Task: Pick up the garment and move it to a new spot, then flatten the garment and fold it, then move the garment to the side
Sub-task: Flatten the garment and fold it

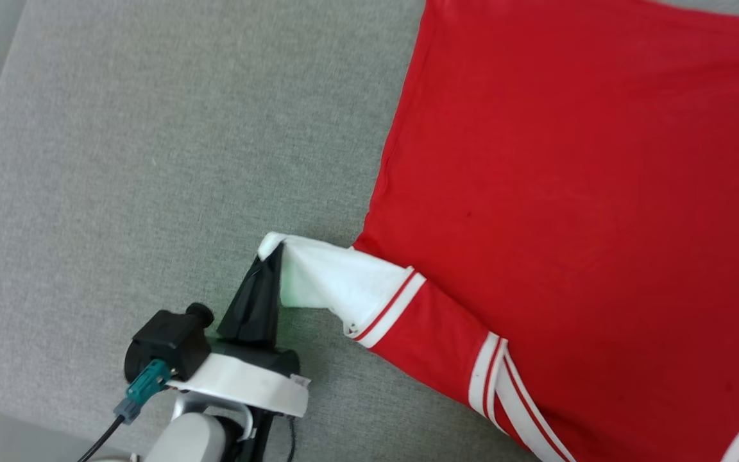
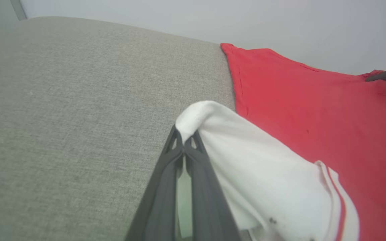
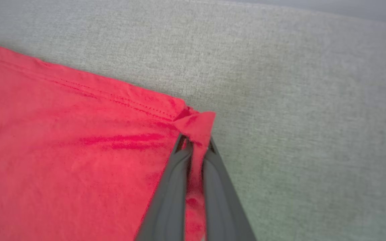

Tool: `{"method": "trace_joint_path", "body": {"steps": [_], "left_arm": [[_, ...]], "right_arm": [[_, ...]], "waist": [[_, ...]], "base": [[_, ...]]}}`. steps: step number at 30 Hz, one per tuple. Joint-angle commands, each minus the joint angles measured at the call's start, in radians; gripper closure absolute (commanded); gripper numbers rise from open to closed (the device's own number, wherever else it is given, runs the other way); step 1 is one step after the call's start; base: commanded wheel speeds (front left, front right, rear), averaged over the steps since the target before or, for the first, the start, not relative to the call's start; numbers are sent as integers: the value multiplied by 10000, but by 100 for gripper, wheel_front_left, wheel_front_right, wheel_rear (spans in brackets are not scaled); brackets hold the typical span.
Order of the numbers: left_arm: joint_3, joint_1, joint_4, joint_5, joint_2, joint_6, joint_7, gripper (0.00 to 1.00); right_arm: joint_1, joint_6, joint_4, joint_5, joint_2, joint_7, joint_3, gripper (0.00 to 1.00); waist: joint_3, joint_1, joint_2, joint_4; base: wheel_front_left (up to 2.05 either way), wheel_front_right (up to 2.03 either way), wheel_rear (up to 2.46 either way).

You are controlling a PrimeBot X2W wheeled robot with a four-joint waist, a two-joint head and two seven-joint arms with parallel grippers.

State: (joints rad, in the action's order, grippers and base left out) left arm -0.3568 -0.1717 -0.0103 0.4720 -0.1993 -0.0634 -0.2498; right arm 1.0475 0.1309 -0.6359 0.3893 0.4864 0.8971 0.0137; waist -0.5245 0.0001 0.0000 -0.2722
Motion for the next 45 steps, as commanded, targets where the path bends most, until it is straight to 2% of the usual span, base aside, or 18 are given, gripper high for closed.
{"method": "trace_joint_path", "body": {"steps": [1, 9, 12, 16, 20, 23, 27, 28, 29, 30, 33, 35, 36, 37, 41, 45], "left_arm": [[84, 156, 74, 54, -95, -70, -25, 100], [536, 1176, 410, 259, -768, -397, 387, 100], [745, 1666, 418, 384, -1041, -567, 610, 100], [1053, 2331, 332, 569, -1342, -826, 874, 100], [1284, 2995, 270, 779, -1566, -1082, 1196, 100], [1393, 3378, 159, 907, -1629, -1237, 1369, 100], [1474, 3744, 14, 1051, -1637, -1398, 1483, 100], [1480, 3773, -15, 1048, -1634, -1408, 1523, 100], [1476, 3799, -57, 1072, -1632, -1441, 1560, 100], [1501, 3851, -96, 1092, -1636, -1487, 1555, 100], [1472, 3861, -194, 1091, -1643, -1509, 1632, 100], [1463, 3835, -234, 1084, -1649, -1530, 1647, 100], [1451, 3749, -306, 1056, -1667, -1560, 1665, 100], [1451, 3749, -306, 1056, -1667, -1560, 1665, 100], [1387, 3511, -548, 976, -1701, -1559, 1721, 100], [1293, 3213, -903, 849, -1712, -1624, 1739, 100]], "right_arm": [[-249, -3, 261, 77, 205, -75, -162, 100], [-2555, -3, 2184, 1069, 1316, -28, -948, 100], [-3983, -4, 2869, 1398, 1633, 75, -738, 100], [-6363, -4, 3634, 1720, 1730, 252, -96, 100], [-8836, -6, 4296, 1771, 1325, 417, 712, 100], [-10635, -4, 4679, 1800, 644, 523, 1318, 100], [-12389, -4, 4970, 1797, -644, 541, 1971, 100], [-12667, -4, 5004, 1810, -983, 477, 2121, 75], [-12892, -3, 5070, 1740, -1213, 411, 2222, 67], [-13018, -3, 5155, 1705, -1462, 302, 2251, 0], [-13216, -3, 5377, 1649, -2001, -138, 2375, 0], [-13143, -3, 5503, 1585, -2061, -397, 2420, 0], [-12870, -3, 5773, 1417, -2089, -1155, 2468, 0], [-12870, -3, 5773, 1417, -2089, -1155, 2468, 0], [-12160, -3, 6161, 1128, -1991, -3334, 2389, 0], [-11037, -1, 6123, 1373, -1871, -4946, 1946, 0]], "waist": [[543, -1, 0, 356], [2216, -1, 0, 1394], [2885, -1, 0, 1846], [3691, -1, 0, 2447], [4297, -1, 0, 3020], [4557, -1, 0, 3341], [4697, -1, 0, 3677], [4718, -1, 0, 3737], [4728, -1, 0, 3778], [4715, -1, 0, 3853], [4694, -1, 0, 3944], [4674, -1, 0, 3962], [4633, -1, 0, 3982], [4633, -1, 0, 3982], [4454, -1, 0, 3910], [4052, -1, 0, 3763]], "base": [[0, 0, 0], [0, 0, 0], [0, 0, 0], [0, 0, 0], [0, 0, 0], [0, 0, 0], [0, 0, 0], [0, 0, 0], [0, 0, 0], [0, 0, 0], [0, 0, 0], [0, 0, 0], [0, 0, 0], [0, 0, 0], [0, 0, 0], [0, 0, 0]]}}
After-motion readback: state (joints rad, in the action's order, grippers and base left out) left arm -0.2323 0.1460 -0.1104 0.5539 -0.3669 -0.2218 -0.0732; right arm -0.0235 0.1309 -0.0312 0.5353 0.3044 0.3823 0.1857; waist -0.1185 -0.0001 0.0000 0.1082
